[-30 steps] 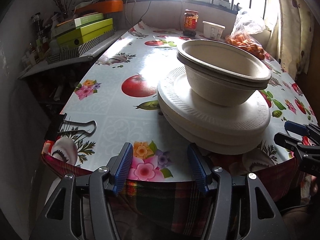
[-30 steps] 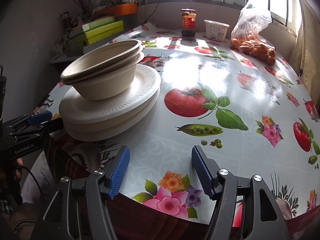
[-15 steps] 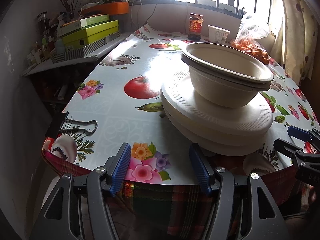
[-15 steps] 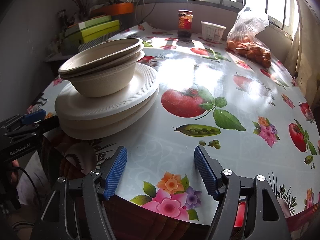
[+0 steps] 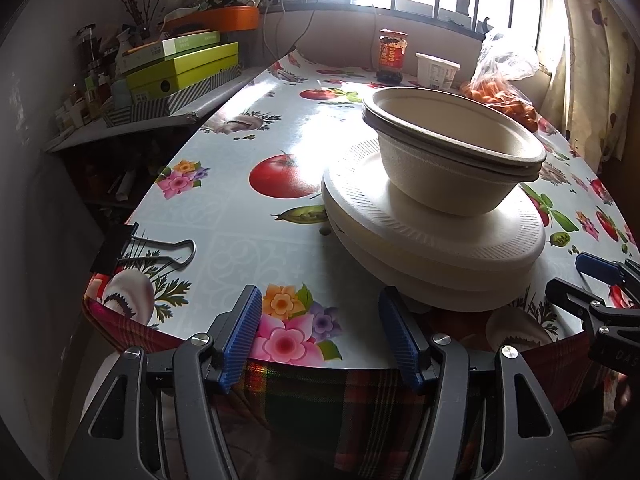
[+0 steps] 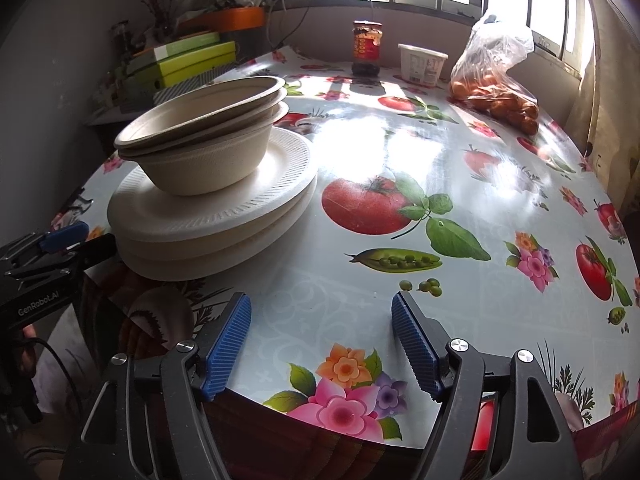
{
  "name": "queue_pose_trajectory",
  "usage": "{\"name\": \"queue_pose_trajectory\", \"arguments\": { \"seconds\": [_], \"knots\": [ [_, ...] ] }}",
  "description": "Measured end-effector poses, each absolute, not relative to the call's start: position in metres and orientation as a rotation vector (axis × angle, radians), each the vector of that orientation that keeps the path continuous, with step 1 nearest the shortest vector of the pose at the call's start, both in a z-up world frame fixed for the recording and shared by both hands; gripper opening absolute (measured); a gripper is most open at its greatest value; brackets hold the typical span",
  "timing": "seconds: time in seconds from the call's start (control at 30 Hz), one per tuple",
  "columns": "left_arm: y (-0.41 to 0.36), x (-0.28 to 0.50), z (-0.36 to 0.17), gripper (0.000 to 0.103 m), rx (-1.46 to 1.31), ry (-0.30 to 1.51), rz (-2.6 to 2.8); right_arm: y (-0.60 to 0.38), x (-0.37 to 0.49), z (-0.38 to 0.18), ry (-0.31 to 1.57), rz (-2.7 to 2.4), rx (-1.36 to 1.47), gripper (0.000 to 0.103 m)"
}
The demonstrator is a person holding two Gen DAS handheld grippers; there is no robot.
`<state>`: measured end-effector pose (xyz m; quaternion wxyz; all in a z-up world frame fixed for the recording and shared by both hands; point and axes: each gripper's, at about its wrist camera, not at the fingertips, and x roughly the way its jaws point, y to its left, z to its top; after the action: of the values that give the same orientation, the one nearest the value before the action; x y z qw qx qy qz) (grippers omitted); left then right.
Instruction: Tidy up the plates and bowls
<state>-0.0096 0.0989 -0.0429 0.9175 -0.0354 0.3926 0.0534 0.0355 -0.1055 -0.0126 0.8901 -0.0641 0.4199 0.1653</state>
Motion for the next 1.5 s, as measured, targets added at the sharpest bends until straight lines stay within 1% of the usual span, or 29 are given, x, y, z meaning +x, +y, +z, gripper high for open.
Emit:
{"name": "queue_pose_trajectory", "arguments": {
  "seconds": [1.5],
  "knots": [
    [0.0990,-0.0098,-0.0434,0.062,-0.073,0.806,0.110,-0.1053,0.0347,-0.0130,0.868,0.343,-0.132,0.076]
  ]
}}
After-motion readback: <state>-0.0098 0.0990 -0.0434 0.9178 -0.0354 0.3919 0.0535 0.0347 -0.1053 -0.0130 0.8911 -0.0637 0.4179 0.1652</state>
